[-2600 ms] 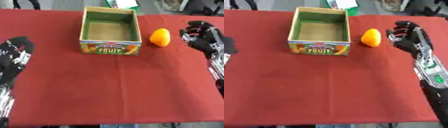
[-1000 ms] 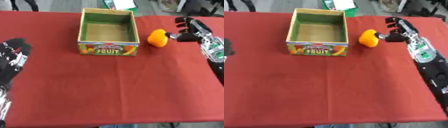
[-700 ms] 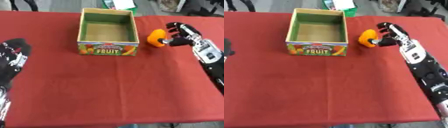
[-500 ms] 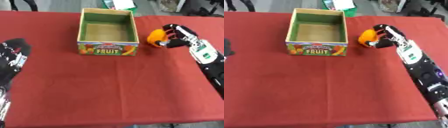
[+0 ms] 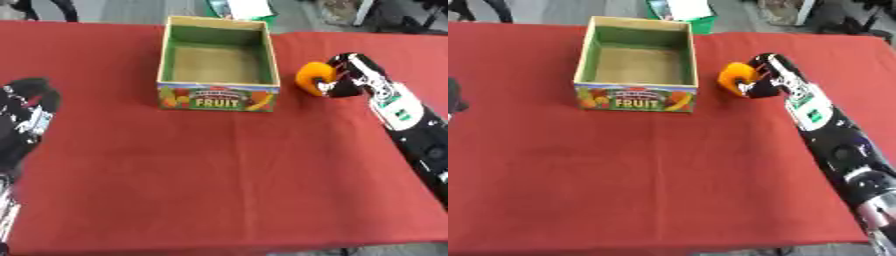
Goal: Pick up objects on the table and place them in the box.
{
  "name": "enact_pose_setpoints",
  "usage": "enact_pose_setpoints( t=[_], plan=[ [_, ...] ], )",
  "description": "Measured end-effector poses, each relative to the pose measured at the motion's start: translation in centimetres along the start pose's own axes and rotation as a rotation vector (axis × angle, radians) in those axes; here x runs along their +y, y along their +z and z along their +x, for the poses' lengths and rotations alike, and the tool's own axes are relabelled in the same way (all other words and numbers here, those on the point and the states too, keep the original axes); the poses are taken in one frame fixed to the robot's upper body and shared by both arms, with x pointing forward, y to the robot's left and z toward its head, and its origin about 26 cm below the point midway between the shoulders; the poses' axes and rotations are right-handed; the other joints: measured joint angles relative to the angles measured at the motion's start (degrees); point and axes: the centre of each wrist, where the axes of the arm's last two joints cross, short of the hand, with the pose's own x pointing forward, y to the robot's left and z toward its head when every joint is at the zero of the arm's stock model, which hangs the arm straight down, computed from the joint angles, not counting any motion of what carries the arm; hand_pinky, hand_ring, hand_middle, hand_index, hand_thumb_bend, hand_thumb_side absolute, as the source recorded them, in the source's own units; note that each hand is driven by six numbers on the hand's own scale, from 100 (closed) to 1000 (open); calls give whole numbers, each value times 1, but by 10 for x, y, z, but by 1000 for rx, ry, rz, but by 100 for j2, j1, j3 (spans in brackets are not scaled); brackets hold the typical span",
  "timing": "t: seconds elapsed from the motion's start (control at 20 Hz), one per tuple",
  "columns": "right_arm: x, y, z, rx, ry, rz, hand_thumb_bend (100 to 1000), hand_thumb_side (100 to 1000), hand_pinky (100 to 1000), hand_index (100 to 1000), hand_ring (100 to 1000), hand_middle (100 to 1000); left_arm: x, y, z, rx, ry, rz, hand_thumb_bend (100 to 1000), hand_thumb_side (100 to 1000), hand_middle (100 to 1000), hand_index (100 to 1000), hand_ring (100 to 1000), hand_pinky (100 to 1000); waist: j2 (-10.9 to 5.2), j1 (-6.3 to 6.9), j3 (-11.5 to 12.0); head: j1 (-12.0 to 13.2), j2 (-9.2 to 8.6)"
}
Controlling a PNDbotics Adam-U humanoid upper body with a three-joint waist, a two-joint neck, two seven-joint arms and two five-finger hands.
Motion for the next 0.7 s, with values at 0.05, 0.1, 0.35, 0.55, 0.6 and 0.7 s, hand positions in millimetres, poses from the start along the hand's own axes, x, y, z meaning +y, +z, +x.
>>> enact_pose_setpoints(
  t=[0.05, 0.1, 0.35, 0.55, 0.6, 0.7],
  plan=[
    [1, 0, 1, 0, -1, -25, 106, 100, 557, 392, 534, 285, 0, 0, 0, 0, 0, 0, 549, 398, 714, 648, 823, 724, 0, -3, 0, 0, 0],
    [0, 0, 2, -5, -3, -46, 114, 100, 557, 386, 533, 280, 0, 0, 0, 0, 0, 0, 549, 398, 714, 648, 823, 724, 0, -4, 0, 0, 0],
    [-8, -6, 29, -97, -41, -101, 126, 100, 560, 392, 534, 283, 0, 0, 0, 1, 0, -1, 550, 398, 714, 648, 823, 724, -1, -10, 48, -1, 0],
    [-21, -15, 63, -194, -64, -120, 120, 100, 563, 397, 534, 286, -1, 0, 0, 4, 1, -9, 550, 398, 714, 648, 823, 724, -22, -24, 133, -11, 1],
    [-24, -17, 70, -210, -64, -122, 120, 100, 563, 399, 535, 288, -2, 0, 0, 4, 1, -10, 551, 398, 714, 648, 823, 724, -23, -26, 160, -15, 1],
    [-28, -21, 81, -235, -63, -124, 116, 100, 564, 400, 535, 288, -2, 0, 0, 4, 1, -13, 551, 398, 714, 648, 824, 724, -23, -36, 236, -35, 1]
  ],
)
